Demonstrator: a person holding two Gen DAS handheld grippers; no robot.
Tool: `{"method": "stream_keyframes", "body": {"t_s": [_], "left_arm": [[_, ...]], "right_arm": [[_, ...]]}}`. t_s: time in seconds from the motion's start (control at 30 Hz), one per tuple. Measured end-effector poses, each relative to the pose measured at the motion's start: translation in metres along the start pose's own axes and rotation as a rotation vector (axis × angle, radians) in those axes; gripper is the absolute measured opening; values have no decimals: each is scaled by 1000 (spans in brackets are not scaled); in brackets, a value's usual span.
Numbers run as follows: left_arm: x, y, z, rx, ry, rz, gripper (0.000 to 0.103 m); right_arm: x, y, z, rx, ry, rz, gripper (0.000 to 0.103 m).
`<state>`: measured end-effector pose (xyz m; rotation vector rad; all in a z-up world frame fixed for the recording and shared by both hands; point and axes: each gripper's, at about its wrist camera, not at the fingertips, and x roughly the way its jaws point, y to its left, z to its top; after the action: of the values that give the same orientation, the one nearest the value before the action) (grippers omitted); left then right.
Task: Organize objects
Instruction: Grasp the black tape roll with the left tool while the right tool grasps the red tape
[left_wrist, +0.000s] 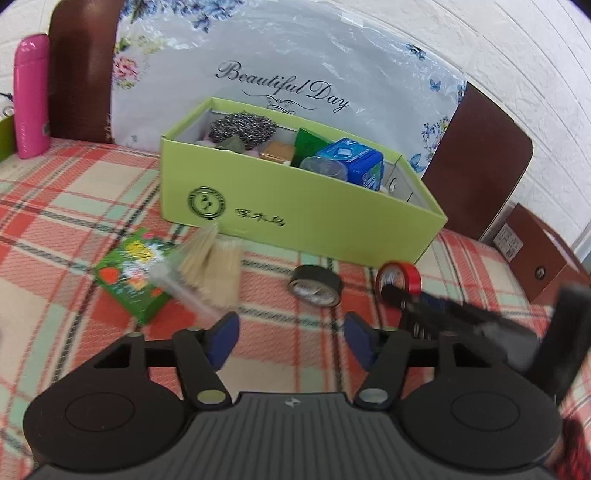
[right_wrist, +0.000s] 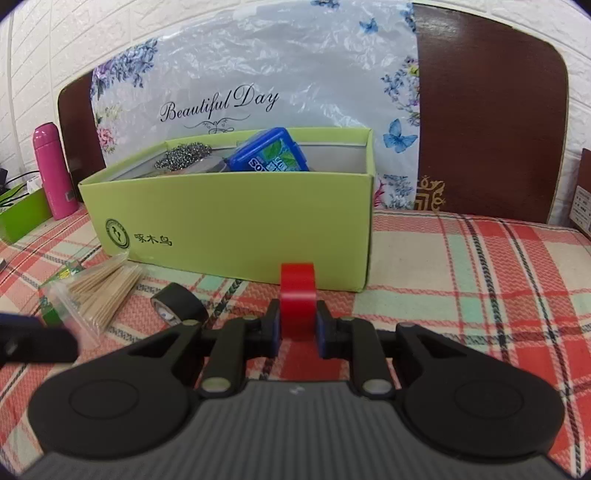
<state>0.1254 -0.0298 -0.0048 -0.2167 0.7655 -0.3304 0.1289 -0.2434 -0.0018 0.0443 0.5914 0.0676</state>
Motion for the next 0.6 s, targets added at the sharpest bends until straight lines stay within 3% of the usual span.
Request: {"method": "stream_keyframes", "body": {"t_s": [0.03,0.1,0.23,0.3,0.33,0.37,0.6], "left_arm": [[7,-3,4,-14,11,-10,51],[24,-13,13,-18,16,-11,51],[51,-28,26,39,-37,76,65],[61,-31,27,89,-23,75,66],[64,-30,26,109,-6,63,64],[67,-29,23,126,18,46,50],[52,-25,3,167,-15,6,51]], "right_arm": [[-5,-1,-2,-8,-2,-4,18],[-15,-4,-8,-13,-2,-4,18],[-36,-9,-19,9,8,15,18],[-44,-9,-24,15,7,22,18],[-47,-9,-26,18,7,24,18],[-50,-9,-27,19,7,26,18],[-50,-1,-30,-3,8,42,18]]}}
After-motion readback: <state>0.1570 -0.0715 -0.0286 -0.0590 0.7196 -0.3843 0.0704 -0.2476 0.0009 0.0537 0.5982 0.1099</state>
